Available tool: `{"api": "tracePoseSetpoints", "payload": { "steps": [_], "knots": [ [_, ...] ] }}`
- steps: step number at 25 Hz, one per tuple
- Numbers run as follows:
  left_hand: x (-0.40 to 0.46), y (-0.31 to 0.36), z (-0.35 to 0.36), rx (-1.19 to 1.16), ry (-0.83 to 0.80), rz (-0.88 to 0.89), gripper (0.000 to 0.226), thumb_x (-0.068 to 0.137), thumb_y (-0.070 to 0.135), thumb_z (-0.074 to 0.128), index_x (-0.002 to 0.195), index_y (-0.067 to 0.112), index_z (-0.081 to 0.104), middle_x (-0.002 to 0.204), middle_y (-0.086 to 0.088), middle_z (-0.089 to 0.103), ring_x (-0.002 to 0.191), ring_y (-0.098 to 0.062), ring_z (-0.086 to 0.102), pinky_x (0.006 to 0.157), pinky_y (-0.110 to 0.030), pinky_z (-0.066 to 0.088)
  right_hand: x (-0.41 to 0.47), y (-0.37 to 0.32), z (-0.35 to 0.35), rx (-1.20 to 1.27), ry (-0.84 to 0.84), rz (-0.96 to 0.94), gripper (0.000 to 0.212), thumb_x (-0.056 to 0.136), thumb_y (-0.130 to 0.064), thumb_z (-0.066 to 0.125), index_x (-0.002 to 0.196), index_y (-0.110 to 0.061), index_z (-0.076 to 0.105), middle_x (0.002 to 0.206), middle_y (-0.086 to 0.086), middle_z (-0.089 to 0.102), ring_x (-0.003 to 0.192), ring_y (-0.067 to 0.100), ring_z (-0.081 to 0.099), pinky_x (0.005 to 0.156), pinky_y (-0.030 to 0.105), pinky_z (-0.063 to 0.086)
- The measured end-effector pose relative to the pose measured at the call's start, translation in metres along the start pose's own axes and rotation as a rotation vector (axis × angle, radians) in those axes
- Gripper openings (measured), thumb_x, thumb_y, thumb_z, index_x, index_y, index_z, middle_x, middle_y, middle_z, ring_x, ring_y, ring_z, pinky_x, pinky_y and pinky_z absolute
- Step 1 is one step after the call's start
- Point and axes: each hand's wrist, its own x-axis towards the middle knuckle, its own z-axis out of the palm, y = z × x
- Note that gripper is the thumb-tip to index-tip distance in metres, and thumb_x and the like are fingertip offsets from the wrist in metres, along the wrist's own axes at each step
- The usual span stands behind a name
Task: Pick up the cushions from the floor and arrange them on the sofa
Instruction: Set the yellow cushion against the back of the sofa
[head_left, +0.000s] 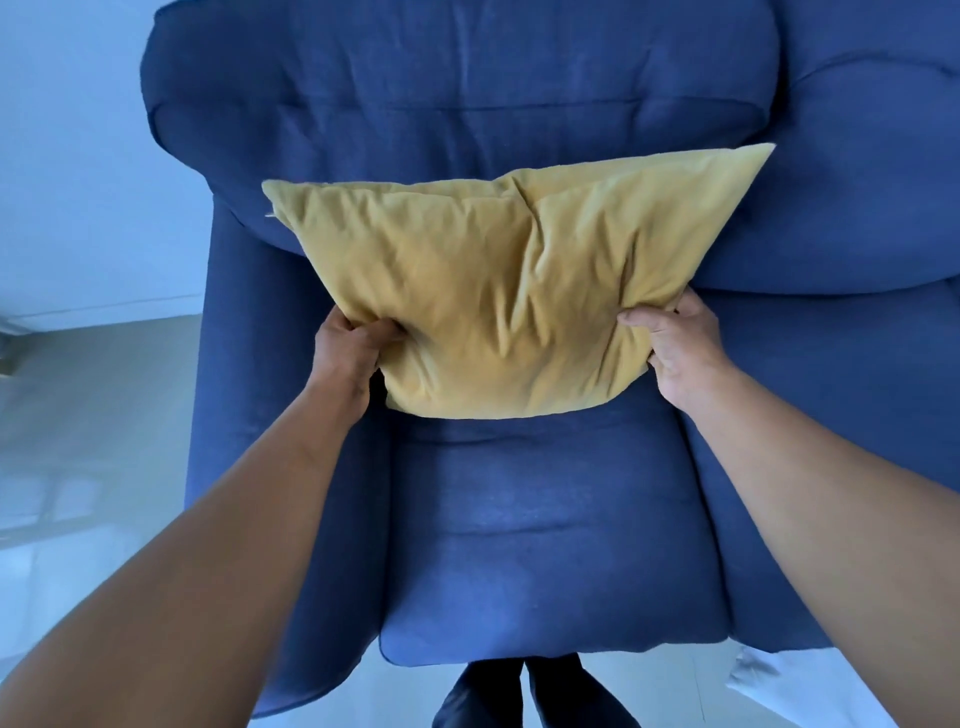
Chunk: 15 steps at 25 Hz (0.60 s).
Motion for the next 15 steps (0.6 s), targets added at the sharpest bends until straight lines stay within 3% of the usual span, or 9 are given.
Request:
{"api": "tracePoseSetpoints", "payload": {
  "steps": [3,6,10,15],
  "knots": [
    [0.027,-0.013,0.006,0.102,0.023,-0.051,0.059,0.072,-0.005,0.075,0.127,0.014,0.066,0.111,-0.002,0.077,0.098,-0.020,0.072,0.091,-0.038,0.060,0.020,0.015,0.007,-0.100,-0.001,0.025,0.031,0.083,-0.006,0.081,0.088,-0.027,0.059,0.103,-0.009,0.072,0.096,0.013,0.067,0.074,0.029,0.049],
    [0.037,-0.007,0.009,0.123,0.050,-0.074,0.060,0.066,-0.002,0.072,0.123,0.015,0.066,0.111,-0.002,0.077,0.102,-0.023,0.072,0.095,-0.038,0.060,0.025,0.008,0.013,-0.150,0.000,0.027,0.033,0.083,-0.006,0.081,0.105,-0.022,0.061,0.116,-0.005,0.072,0.107,0.017,0.068,0.090,0.035,0.051],
    [0.029,0.020,0.000,0.095,0.065,-0.005,0.064,0.066,-0.005,0.067,0.128,0.008,0.064,0.121,-0.014,0.076,0.116,-0.033,0.071,0.102,-0.047,0.060,0.016,-0.031,0.008,-0.047,0.046,-0.018,0.039,0.078,-0.001,0.075,0.111,-0.018,0.061,0.109,0.001,0.073,0.103,0.023,0.070,0.094,0.045,0.056],
    [0.025,0.069,-0.016,-0.069,-0.078,0.157,0.046,0.079,0.030,0.083,0.122,0.019,0.069,0.122,0.000,0.080,0.111,-0.016,0.076,0.093,-0.036,0.063,0.012,-0.092,0.005,0.047,0.014,-0.158,0.041,0.075,-0.032,0.088,0.108,-0.029,0.065,0.108,-0.011,0.081,0.096,0.009,0.078,0.081,0.037,0.061]
  ]
}}
